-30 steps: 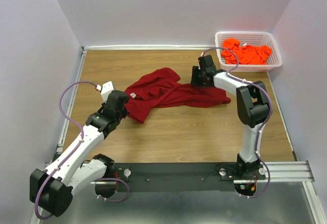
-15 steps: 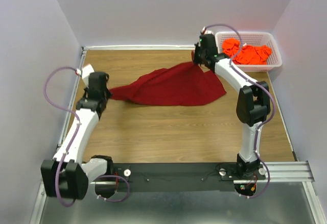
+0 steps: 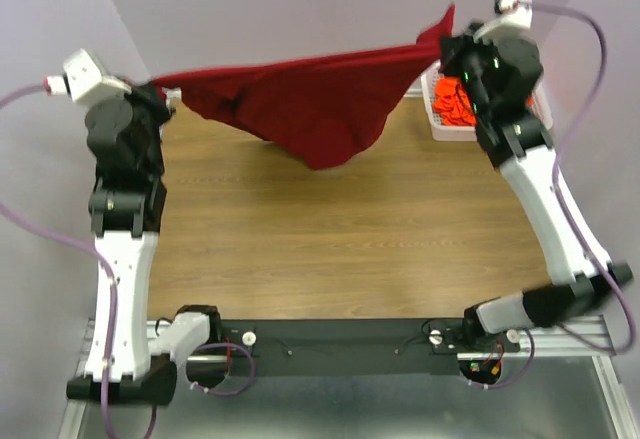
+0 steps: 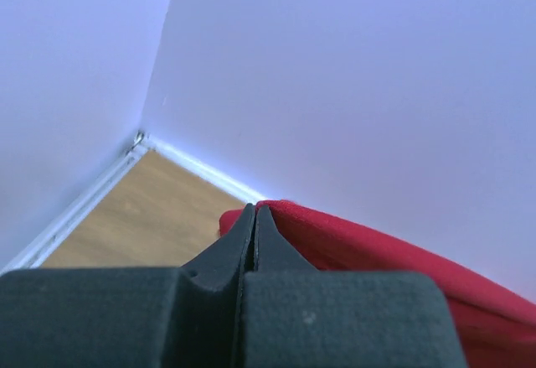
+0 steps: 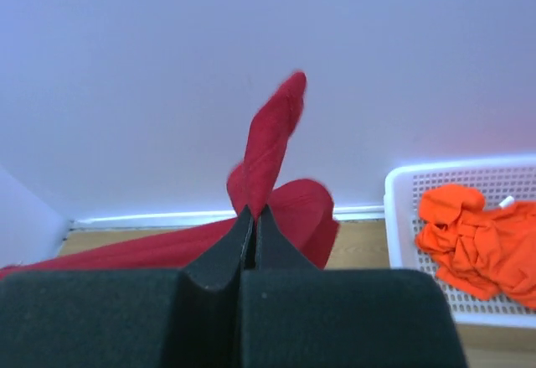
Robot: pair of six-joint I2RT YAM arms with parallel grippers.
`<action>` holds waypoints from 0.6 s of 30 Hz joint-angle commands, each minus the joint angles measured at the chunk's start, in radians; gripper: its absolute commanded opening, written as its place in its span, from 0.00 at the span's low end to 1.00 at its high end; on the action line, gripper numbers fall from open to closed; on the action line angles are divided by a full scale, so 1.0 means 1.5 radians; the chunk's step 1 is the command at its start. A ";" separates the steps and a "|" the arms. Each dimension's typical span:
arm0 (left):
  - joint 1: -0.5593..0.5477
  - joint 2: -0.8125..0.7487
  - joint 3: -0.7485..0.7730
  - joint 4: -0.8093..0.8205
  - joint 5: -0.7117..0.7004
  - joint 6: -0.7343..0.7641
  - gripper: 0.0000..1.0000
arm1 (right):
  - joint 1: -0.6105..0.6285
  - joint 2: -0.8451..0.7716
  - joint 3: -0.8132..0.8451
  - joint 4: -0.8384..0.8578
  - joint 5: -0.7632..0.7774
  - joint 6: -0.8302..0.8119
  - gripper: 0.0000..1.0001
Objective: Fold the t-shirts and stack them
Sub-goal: Flatten the tshirt out
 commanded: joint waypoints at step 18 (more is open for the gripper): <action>-0.004 -0.251 -0.529 -0.135 0.134 -0.115 0.00 | -0.009 -0.518 -0.842 -0.180 0.037 0.424 0.79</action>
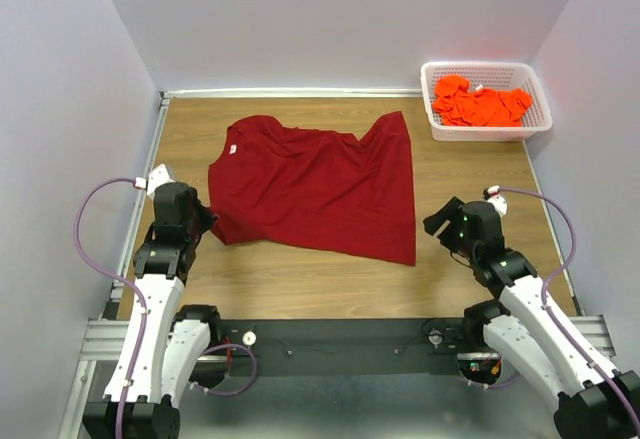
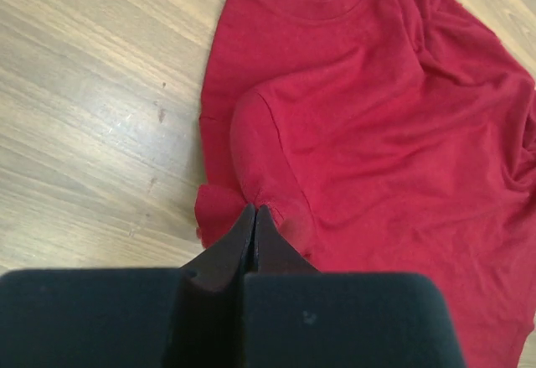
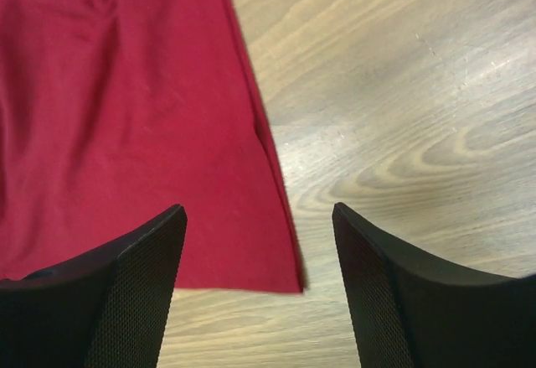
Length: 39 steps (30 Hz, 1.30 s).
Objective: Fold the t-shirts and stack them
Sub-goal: Flatten the tshirt out
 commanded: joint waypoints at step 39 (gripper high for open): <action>-0.025 -0.108 0.096 -0.097 -0.026 0.004 0.78 | 0.106 0.613 0.389 0.009 -0.021 -0.188 0.61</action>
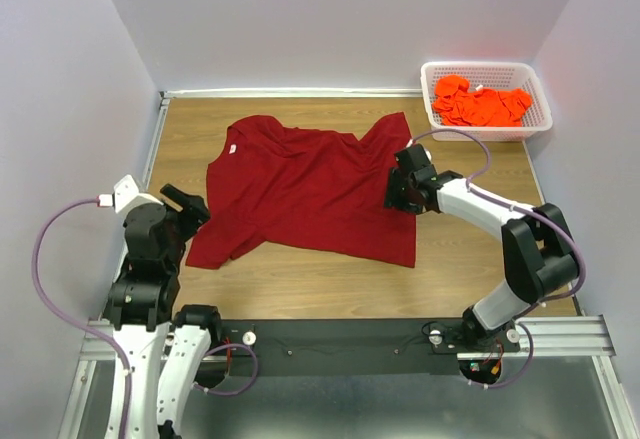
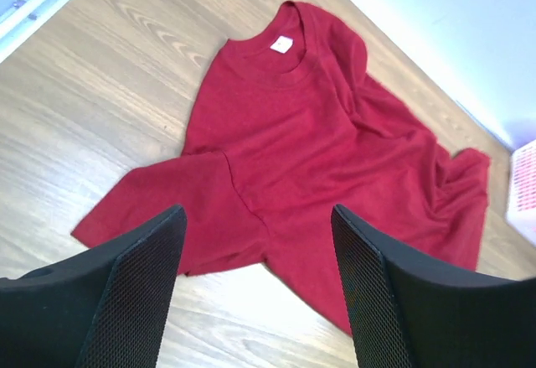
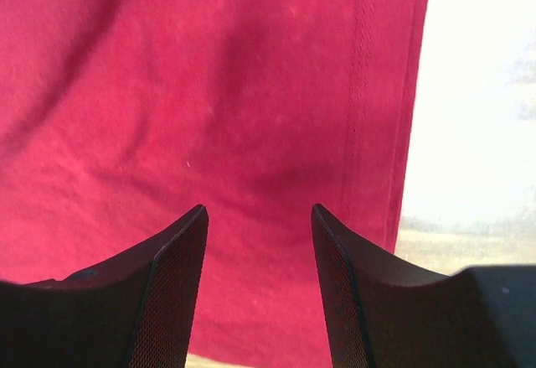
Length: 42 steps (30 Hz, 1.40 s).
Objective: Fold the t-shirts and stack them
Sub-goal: Flatten the tshirt out
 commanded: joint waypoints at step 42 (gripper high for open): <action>0.018 1.054 0.349 0.380 0.049 0.044 0.39 | -0.184 0.256 0.190 0.034 0.082 -0.125 0.46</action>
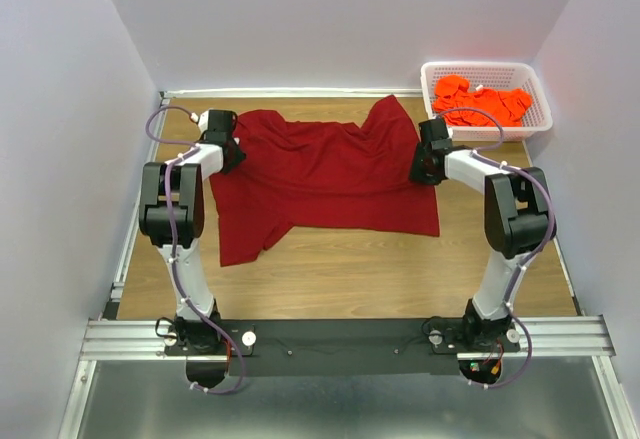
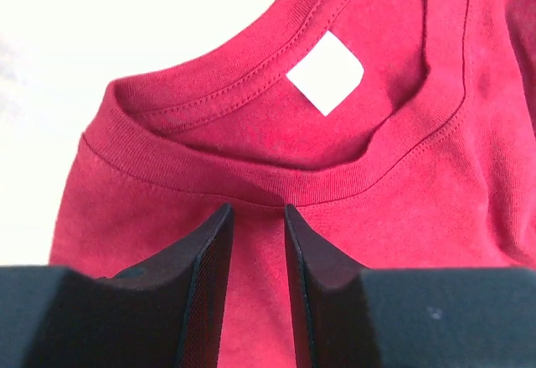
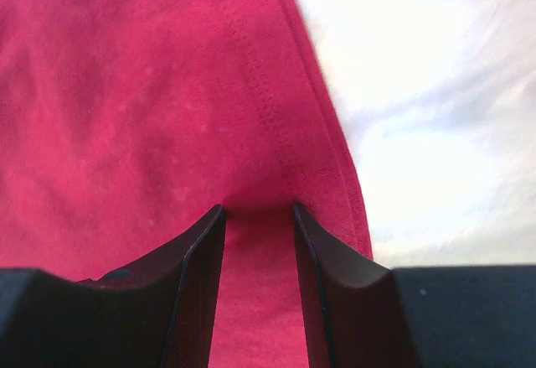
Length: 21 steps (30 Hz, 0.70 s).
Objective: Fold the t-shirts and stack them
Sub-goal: Flatten the tshirt out
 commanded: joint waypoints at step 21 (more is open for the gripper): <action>-0.073 -0.503 -0.266 -0.109 -0.105 -0.024 0.74 | -0.010 -0.207 -0.076 -0.050 -0.102 0.007 0.70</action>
